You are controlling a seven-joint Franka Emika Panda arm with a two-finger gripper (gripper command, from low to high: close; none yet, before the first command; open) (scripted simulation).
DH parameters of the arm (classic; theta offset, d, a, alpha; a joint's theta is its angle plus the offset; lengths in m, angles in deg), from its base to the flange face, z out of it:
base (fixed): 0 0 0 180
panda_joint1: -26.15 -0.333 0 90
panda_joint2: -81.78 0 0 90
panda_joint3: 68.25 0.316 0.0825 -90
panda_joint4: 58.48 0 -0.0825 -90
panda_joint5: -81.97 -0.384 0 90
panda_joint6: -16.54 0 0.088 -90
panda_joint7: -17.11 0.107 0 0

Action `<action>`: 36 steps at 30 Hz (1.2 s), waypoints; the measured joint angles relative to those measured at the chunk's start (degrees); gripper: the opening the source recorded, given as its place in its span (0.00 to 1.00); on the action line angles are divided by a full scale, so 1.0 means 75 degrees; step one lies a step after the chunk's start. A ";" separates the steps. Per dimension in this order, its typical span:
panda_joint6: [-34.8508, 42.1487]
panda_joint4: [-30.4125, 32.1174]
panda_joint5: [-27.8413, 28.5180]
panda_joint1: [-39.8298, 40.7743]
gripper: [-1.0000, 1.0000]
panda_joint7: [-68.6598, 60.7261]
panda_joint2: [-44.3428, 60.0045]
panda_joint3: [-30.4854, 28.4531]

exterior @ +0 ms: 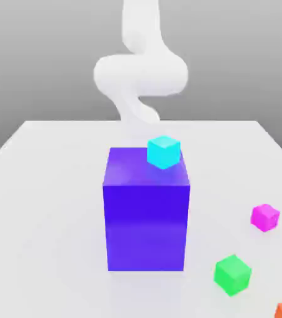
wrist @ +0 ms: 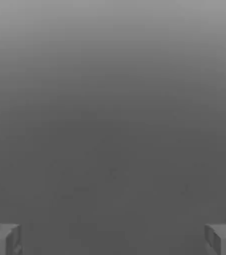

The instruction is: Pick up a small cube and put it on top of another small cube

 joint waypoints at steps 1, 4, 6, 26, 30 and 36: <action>-0.0181 0.0152 0.0060 -0.0027 0.50 0.0189 0.0312 0.0280; -0.0681 0.0576 0.0243 -0.0117 0.50 0.0726 0.1164 0.1046; -0.1002 0.0850 0.0390 -0.0204 0.50 0.1092 0.1716 0.1521; -0.3998 0.2928 0.2516 -0.2435 0.50 0.4807 0.6816 0.3704; -0.4397 0.2727 0.3593 -0.3209 0.50 0.5634 0.7461 0.2703; -0.4818 0.2536 0.4554 -0.4127 0.00 0.6370 0.8083 0.1572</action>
